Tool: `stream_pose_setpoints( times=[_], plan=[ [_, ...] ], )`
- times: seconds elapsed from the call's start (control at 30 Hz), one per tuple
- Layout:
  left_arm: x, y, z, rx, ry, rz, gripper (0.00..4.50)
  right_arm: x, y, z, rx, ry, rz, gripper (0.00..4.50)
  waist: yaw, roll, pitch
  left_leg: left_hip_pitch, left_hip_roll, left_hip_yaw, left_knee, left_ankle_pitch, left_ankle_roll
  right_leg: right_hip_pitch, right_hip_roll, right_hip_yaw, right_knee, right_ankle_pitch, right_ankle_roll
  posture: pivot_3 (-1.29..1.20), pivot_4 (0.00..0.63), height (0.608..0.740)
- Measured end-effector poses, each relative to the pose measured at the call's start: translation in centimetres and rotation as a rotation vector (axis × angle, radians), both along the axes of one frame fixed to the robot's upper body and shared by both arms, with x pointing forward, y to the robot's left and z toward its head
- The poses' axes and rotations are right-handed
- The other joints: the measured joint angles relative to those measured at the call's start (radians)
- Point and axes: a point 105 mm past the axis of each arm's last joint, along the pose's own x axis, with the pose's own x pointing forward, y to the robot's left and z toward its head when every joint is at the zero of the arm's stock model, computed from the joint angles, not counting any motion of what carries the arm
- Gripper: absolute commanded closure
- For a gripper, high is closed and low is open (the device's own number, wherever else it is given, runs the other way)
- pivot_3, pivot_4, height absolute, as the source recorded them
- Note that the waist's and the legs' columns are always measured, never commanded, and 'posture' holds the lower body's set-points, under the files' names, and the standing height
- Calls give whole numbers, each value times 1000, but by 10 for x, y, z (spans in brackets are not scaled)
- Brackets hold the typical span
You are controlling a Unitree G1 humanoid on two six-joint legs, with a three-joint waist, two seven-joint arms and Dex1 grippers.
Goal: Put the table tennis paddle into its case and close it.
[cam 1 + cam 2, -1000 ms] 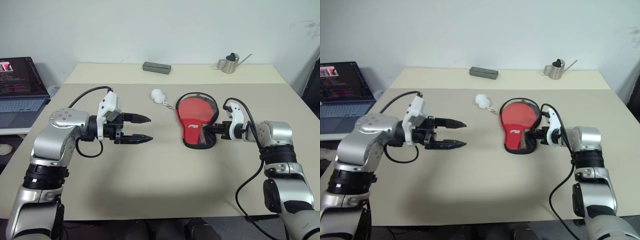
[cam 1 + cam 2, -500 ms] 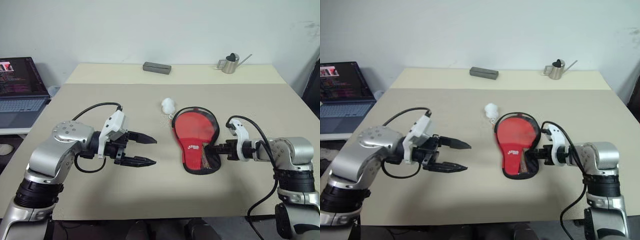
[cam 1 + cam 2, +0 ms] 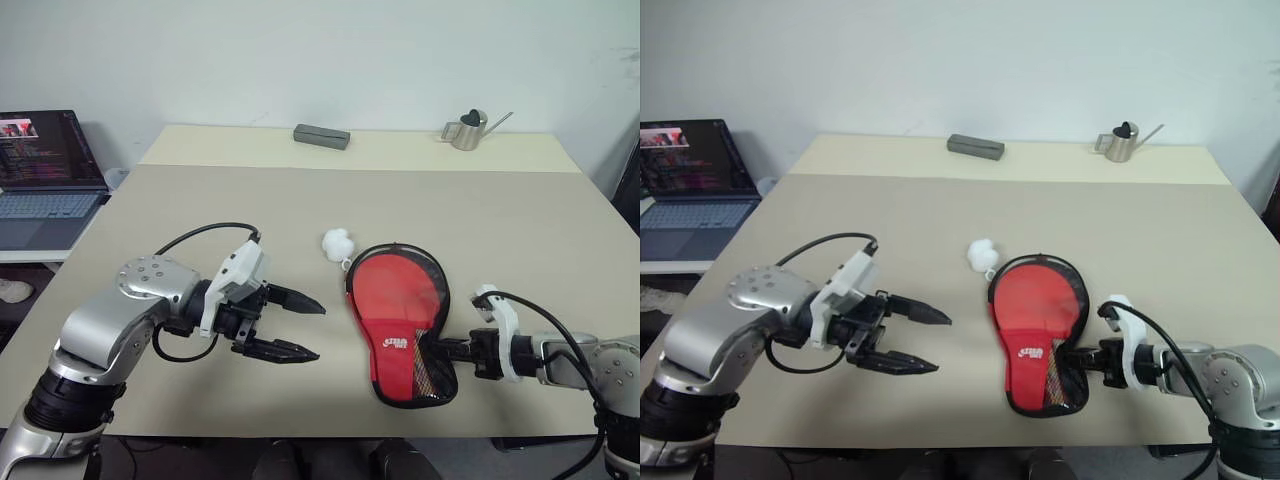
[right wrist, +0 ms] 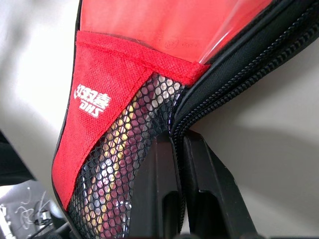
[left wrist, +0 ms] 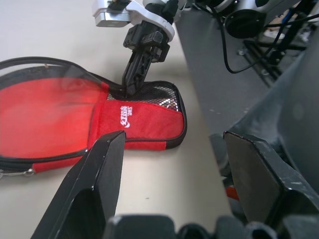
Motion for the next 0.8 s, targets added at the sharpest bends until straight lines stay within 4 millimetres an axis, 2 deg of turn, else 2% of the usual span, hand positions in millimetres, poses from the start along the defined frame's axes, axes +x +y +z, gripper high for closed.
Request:
stream_pose_setpoints(
  times=[0.2,0.47,0.7,0.8],
  plan=[
    [-11,-7,-1,-8,41,-48,1095,-19,5,-5,31,41,0,4457,2,0,0,0,0,-1,0,0,0,1,0,0,0,0,0,0,150,740],
    [-13,-8,-4,-7,56,-56,1095,-36,7,-6,44,90,0,4457,2,-1,0,0,0,-1,0,0,0,1,0,0,-1,0,0,0,150,740],
    [-14,-9,-6,-3,67,-64,1095,-36,13,-4,28,105,-29,4457,2,-1,0,0,0,-2,0,0,0,1,0,0,-2,0,0,0,150,740],
    [-14,-9,-6,-4,66,-65,1095,-35,13,-3,35,126,-48,3772,2,-1,0,0,0,-2,0,0,0,1,0,0,-2,0,0,0,150,740]
  ],
)
